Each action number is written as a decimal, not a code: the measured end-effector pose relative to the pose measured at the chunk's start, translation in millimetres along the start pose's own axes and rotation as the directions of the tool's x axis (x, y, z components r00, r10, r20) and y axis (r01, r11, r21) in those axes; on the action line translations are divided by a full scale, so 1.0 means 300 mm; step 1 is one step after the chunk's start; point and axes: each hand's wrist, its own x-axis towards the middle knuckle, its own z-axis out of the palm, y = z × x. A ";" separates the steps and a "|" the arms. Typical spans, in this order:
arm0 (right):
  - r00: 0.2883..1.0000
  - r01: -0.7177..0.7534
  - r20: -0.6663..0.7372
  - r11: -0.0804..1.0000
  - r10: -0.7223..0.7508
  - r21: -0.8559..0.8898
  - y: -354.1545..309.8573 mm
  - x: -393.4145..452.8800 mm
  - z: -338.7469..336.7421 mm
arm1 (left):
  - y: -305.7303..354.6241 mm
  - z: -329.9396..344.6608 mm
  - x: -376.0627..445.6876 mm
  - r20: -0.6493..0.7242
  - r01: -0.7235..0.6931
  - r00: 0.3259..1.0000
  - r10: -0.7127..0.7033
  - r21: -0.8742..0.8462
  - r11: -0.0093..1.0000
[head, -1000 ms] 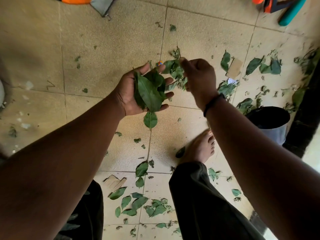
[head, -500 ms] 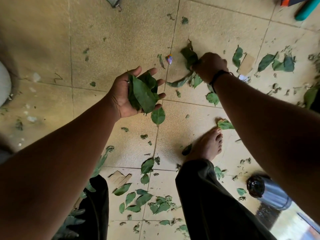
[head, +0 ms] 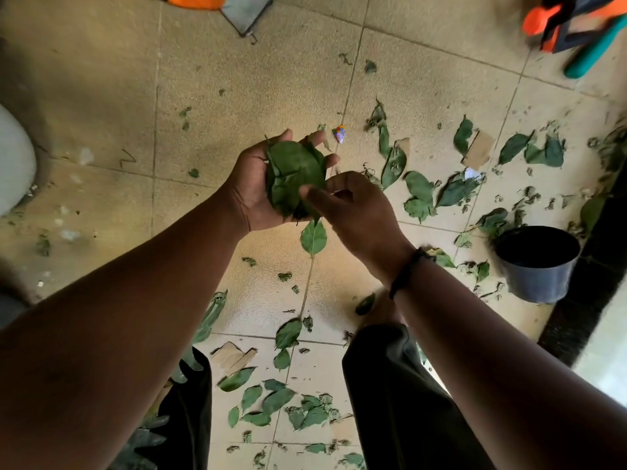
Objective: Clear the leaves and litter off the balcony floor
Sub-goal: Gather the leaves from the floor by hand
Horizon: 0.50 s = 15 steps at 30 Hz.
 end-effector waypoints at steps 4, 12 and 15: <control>0.976 -0.035 -0.205 0.986 0.069 0.163 0.044 0.081 -0.044 | 0.019 0.000 -0.013 0.090 0.012 0.996 -0.007 -0.049 0.999; 0.893 -0.371 -0.356 0.897 0.275 -0.239 0.299 0.402 -0.246 | 0.013 0.006 -0.032 0.248 0.077 0.967 -0.062 -0.051 0.996; 0.883 -0.403 -0.350 0.888 0.314 -0.221 0.311 0.465 -0.265 | 0.001 -0.019 -0.030 0.295 0.116 0.950 -0.102 -0.030 0.993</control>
